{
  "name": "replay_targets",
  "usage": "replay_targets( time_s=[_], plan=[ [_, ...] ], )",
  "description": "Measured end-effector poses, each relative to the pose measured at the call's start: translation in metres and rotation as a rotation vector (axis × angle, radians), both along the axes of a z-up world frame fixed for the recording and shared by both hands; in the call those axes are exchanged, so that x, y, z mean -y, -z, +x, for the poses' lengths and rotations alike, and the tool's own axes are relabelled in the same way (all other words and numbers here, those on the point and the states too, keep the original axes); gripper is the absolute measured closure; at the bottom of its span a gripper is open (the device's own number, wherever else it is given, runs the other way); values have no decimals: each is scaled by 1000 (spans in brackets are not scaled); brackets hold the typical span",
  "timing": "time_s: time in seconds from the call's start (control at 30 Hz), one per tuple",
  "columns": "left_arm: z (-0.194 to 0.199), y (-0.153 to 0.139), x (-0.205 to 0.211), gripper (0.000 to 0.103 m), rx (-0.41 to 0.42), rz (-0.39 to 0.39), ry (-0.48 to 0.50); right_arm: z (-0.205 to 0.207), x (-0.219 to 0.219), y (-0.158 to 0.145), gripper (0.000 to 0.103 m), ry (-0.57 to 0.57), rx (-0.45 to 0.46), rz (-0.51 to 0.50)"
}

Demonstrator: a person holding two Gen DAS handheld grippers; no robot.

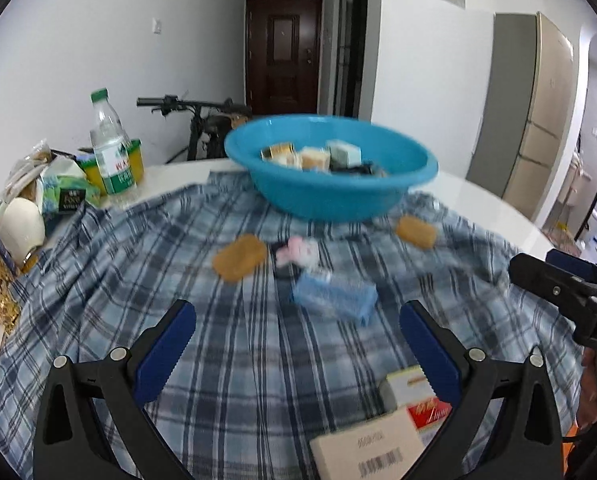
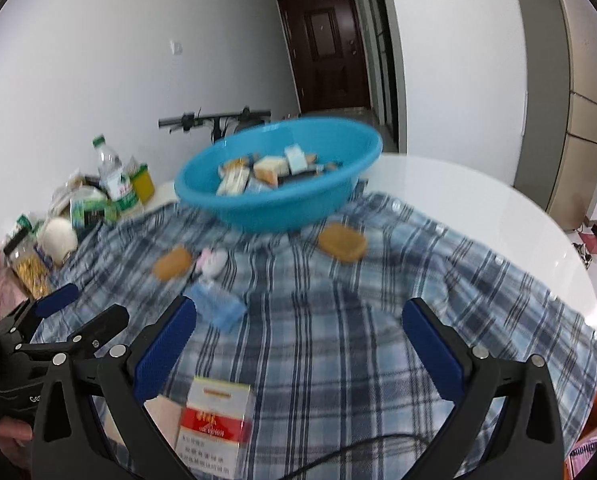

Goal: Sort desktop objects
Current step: 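Close the left tool on the white box while the right tool grasps the red-and-white Liqun pack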

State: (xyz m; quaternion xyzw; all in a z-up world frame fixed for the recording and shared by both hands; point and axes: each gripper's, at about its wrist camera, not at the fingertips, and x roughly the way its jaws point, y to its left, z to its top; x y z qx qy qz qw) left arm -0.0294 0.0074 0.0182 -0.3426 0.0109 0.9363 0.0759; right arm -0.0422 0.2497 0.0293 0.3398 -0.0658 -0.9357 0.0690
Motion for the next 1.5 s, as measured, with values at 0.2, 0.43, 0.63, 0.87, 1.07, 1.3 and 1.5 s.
replay_targets(
  time_s=[0.2, 0.43, 0.63, 0.87, 1.07, 1.3, 1.5],
  plan=[
    [18, 16, 0, 0, 137, 65, 84, 9, 4, 30, 0, -32, 96, 9],
    [47, 27, -6, 0, 194, 18, 103, 28, 8, 50, 0, -63, 183, 10],
    [58, 31, -19, 0, 212, -18, 130, 44, 23, 49, 1, -64, 187, 86],
    [59, 36, -25, 0, 193, -53, 125, 52, 13, 47, 1, -19, 186, 114],
    [54, 42, -14, 32, 189, -63, 83, 54, 8, 52, 1, -18, 203, 69],
    [55, 38, 13, 40, 186, 11, 40, 51, 23, 57, 1, -49, 221, 77],
    [57, 33, 21, 40, 148, -23, -16, 47, 54, 71, 1, -146, 262, 111]
  ],
)
